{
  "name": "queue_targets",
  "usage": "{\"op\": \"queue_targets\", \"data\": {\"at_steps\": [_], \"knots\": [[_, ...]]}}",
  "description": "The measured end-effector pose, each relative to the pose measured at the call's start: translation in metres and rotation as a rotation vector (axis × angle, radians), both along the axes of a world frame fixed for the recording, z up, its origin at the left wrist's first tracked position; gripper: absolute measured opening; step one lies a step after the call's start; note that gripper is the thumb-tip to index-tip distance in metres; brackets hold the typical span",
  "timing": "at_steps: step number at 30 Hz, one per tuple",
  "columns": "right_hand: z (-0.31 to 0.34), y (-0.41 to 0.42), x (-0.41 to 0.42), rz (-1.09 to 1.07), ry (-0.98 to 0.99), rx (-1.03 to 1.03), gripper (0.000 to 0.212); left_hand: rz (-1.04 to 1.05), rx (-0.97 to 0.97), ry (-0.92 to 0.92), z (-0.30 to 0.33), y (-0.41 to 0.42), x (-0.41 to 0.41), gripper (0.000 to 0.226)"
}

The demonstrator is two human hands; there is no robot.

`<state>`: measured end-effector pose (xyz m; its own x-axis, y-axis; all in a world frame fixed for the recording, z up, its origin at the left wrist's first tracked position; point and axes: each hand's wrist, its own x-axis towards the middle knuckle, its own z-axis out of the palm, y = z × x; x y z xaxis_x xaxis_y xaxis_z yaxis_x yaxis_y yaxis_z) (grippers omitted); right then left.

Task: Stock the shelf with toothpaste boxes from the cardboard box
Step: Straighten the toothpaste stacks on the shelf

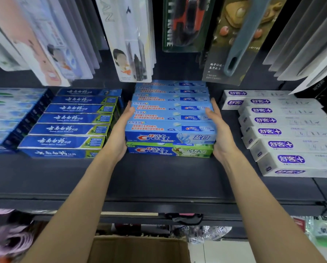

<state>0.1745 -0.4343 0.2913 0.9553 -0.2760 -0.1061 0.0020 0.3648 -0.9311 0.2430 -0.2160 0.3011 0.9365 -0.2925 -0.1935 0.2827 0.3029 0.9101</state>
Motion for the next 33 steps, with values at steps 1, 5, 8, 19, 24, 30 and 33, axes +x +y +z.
{"op": "queue_targets", "data": {"at_steps": [1, 5, 8, 19, 24, 30, 33], "knots": [[-0.001, 0.0, 0.001, 0.002, -0.005, 0.017, 0.063, 0.011, -0.001, 0.006, -0.001, 0.0, 0.0, 0.045], [-0.003, -0.001, 0.004, 0.051, -0.001, -0.017, 0.056, 0.03, -0.012, 0.013, -0.004, 0.003, 0.002, 0.048], [-0.002, -0.003, 0.006, 0.023, 0.02, -0.067, 0.053, 0.021, 0.009, 0.018, -0.004, 0.002, 0.004, 0.046], [-0.011, -0.018, 0.01, -0.083, 0.088, -0.067, 0.081, -0.044, -0.006, 0.075, 0.012, -0.005, 0.018, 0.031], [0.005, -0.023, 0.038, 0.103, 0.102, 0.002, 0.056, -0.062, -0.004, 0.072, 0.01, -0.008, 0.019, 0.031], [0.011, -0.02, 0.034, 0.095, 0.126, 0.056, 0.053, -0.092, 0.03, 0.049, 0.011, -0.008, 0.021, 0.029], [0.021, -0.014, 0.029, 0.083, 0.15, 0.035, 0.053, -0.088, 0.093, 0.01, 0.016, -0.01, 0.014, 0.033]]}}
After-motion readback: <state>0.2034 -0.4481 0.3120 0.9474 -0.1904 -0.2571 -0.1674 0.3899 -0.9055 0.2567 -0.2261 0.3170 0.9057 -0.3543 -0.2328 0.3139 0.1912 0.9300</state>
